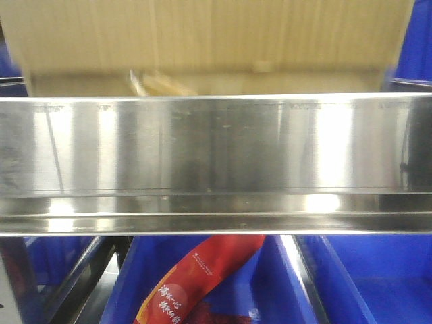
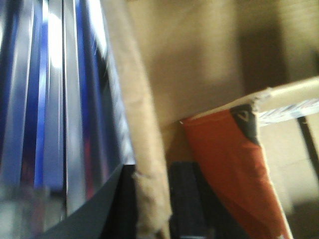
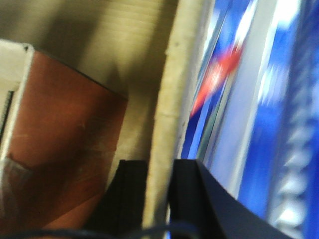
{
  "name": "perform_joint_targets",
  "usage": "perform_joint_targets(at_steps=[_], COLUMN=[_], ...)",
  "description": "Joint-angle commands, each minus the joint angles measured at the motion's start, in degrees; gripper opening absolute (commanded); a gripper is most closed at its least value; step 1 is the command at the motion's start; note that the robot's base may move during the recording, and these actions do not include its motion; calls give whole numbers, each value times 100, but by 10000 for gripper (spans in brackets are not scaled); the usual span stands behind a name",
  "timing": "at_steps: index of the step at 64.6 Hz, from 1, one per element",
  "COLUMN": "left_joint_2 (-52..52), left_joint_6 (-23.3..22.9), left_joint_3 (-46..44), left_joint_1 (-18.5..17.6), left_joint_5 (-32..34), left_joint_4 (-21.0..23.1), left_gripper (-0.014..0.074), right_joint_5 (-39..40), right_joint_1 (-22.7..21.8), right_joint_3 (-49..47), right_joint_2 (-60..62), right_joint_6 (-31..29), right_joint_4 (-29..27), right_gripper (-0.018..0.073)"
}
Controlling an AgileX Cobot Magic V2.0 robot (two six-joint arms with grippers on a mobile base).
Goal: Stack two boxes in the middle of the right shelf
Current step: 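Lower the boxes onto the middle shelf rollers with both grippers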
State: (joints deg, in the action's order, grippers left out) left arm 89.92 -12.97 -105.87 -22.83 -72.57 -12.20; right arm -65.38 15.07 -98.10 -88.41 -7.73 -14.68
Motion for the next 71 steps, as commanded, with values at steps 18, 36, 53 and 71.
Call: perform_joint_targets(at_steps=[18, 36, 53, 71], left_joint_2=[240, 240, -17, -828], left_joint_6=[54, 54, 54, 54], left_joint_3=[52, -381, -865, -468], left_joint_1=[-40, -40, -40, -40], left_joint_5=[260, 260, 260, 260], left_joint_4=[68, 69, 240, 303], left_gripper=[244, 521, 452, 285], right_joint_5=[125, 310, 787, 817], right_joint_1=[1, 1, 1, 1], right_joint_3=[-45, -72, -72, 320], right_joint_2=[-155, 16, 746, 1706], right_joint_6=[12, 12, 12, 12], right_joint_4=[-27, -27, -27, 167], right_gripper=[295, 549, 545, 72])
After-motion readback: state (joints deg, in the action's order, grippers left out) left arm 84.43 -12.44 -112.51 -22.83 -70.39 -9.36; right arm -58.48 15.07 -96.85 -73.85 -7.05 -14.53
